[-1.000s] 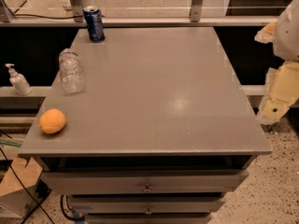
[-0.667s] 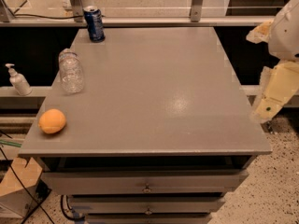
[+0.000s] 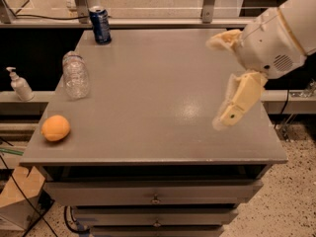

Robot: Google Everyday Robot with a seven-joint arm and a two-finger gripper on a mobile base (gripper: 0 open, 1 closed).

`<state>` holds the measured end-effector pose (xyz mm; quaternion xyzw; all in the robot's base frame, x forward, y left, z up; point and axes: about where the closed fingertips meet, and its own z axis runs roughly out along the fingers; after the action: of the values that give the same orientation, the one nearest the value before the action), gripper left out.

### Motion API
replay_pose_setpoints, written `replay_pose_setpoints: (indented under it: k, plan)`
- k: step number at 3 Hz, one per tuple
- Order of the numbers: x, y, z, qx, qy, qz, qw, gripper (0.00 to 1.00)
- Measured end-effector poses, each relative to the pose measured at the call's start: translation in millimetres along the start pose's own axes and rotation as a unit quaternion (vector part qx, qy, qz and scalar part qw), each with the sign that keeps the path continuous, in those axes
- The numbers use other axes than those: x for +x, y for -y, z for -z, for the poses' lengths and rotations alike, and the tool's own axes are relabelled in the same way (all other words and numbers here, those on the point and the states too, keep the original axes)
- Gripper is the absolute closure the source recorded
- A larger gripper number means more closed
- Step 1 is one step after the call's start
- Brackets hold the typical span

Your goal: Pick orange

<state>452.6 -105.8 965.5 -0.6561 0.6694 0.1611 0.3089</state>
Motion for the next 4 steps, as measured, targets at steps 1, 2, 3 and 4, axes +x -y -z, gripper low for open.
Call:
replay_pose_setpoints:
  k: [1, 2, 3, 4]
  plan:
    - [-24, -6, 0, -0.012, 0.039, -0.003, 0.9992, 0.0]
    - [-22, -3, -15, -0.018, 0.029, -0.005, 0.9994, 0.0]
    - [-42, -8, -58, -0.052, 0.053, 0.01, 0.9972, 0.0]
    - [-68, -17, -110, -0.093, 0.074, 0.031, 0.9924, 0.0]
